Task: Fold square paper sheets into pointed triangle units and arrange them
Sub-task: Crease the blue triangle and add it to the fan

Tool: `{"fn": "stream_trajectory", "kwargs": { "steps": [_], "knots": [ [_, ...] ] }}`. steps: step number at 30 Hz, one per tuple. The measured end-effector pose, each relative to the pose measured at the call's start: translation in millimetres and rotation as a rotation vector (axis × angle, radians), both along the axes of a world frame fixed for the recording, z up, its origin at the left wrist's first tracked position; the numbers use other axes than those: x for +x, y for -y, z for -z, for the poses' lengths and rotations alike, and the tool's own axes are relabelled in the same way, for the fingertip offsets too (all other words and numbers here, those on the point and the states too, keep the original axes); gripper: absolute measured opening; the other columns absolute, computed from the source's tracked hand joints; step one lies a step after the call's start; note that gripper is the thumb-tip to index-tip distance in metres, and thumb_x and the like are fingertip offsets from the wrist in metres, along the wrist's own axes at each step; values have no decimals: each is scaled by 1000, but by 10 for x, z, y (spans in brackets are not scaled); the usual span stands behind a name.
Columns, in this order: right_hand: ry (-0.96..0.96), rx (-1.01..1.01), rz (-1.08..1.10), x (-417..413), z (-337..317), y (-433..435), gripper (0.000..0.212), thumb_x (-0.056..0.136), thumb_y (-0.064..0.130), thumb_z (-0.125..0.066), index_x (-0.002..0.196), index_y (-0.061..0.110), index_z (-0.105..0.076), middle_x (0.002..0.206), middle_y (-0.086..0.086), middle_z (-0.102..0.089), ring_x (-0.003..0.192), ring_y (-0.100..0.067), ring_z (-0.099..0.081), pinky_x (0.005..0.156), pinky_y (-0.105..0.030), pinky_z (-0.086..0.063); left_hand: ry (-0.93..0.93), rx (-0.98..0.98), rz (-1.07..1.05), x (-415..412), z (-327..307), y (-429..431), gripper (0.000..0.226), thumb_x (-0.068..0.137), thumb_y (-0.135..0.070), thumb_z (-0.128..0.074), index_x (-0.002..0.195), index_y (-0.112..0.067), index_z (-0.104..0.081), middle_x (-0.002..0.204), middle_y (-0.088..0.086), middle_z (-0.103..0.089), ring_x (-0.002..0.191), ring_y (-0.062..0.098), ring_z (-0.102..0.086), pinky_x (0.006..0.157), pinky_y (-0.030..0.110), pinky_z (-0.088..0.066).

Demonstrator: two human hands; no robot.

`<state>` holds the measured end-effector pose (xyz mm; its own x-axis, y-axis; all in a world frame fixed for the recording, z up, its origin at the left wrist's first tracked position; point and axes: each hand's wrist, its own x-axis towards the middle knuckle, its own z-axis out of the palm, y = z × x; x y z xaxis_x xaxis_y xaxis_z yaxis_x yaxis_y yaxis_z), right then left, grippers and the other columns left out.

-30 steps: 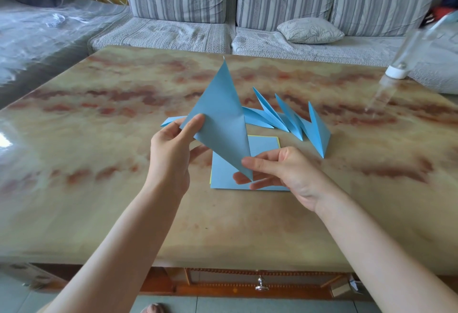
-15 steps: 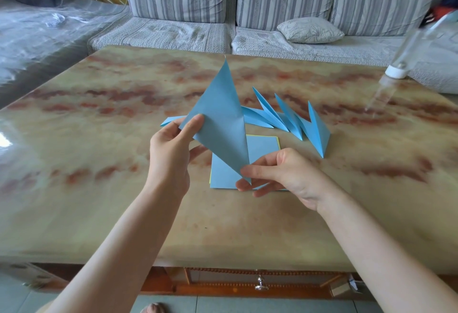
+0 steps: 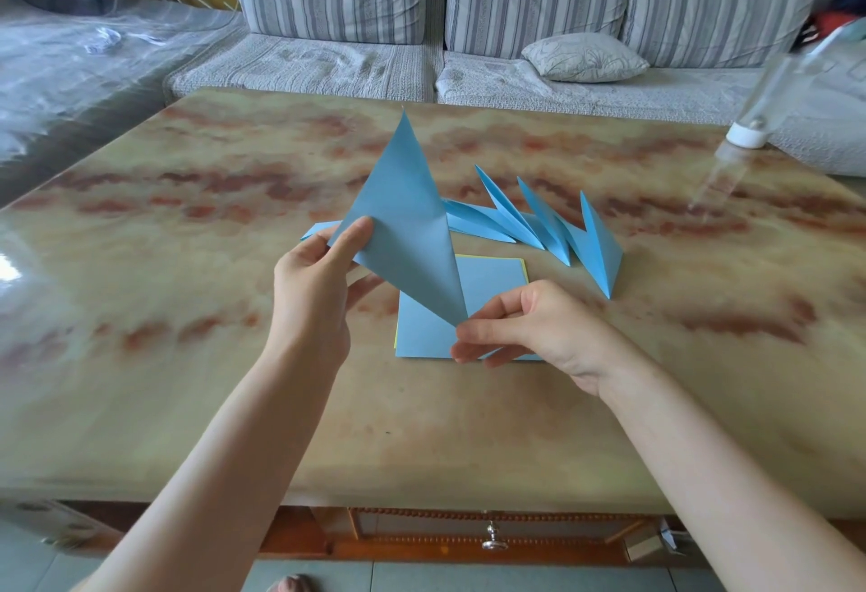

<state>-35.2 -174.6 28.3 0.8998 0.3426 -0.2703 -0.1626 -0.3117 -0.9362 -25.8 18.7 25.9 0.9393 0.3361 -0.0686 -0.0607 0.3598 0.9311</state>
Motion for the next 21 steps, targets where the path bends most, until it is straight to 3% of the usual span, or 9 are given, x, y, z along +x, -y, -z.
{"fn": "stream_trajectory", "kwargs": {
  "steps": [5,8,10,14,17,21],
  "knots": [
    [-15,-20,-42,12,-7,22,14,82,16,-73,86,3,-69,89,-9,-76,86,-18,-72,77,-29,-56,-8,2,2,3,2,10,12,91,-14,-62,80,-12,-66,88,5,-67,70,9,-65,60,18,-54],
    [-7,6,-2,21,8,36,35,77,27,-75,100,2,-68,100,-9,-74,90,-22,-72,80,-37,-56,-12,0,30,4,-2,20,12,91,-15,-61,80,-13,-67,85,2,-68,68,8,-65,59,18,-53],
    [29,123,77,37,-23,15,45,71,36,-72,105,6,-68,100,-8,-74,86,-22,-71,72,-32,-57,-19,14,67,-5,7,48,10,91,-15,-62,84,-12,-68,83,0,-69,70,9,-65,59,19,-53],
    [112,384,299,114,-77,-49,27,73,35,-69,89,13,-72,88,-2,-73,74,-15,-68,61,-23,-51,-10,57,143,-55,55,176,12,92,-17,-61,90,-7,-68,83,-2,-70,76,11,-64,59,18,-53],
    [141,406,414,149,-50,-76,7,82,19,-71,83,13,-72,81,-1,-73,69,-14,-67,62,-22,-52,-9,67,166,-62,86,240,12,92,-17,-60,94,-7,-67,96,7,-70,86,15,-65,63,19,-54],
    [193,388,487,146,-38,-92,4,85,10,-69,83,10,-73,78,-4,-73,63,-14,-66,62,-21,-54,-27,79,196,-61,109,259,12,93,-18,-59,94,-8,-66,98,6,-71,86,15,-66,66,19,-55]
  ]
}}
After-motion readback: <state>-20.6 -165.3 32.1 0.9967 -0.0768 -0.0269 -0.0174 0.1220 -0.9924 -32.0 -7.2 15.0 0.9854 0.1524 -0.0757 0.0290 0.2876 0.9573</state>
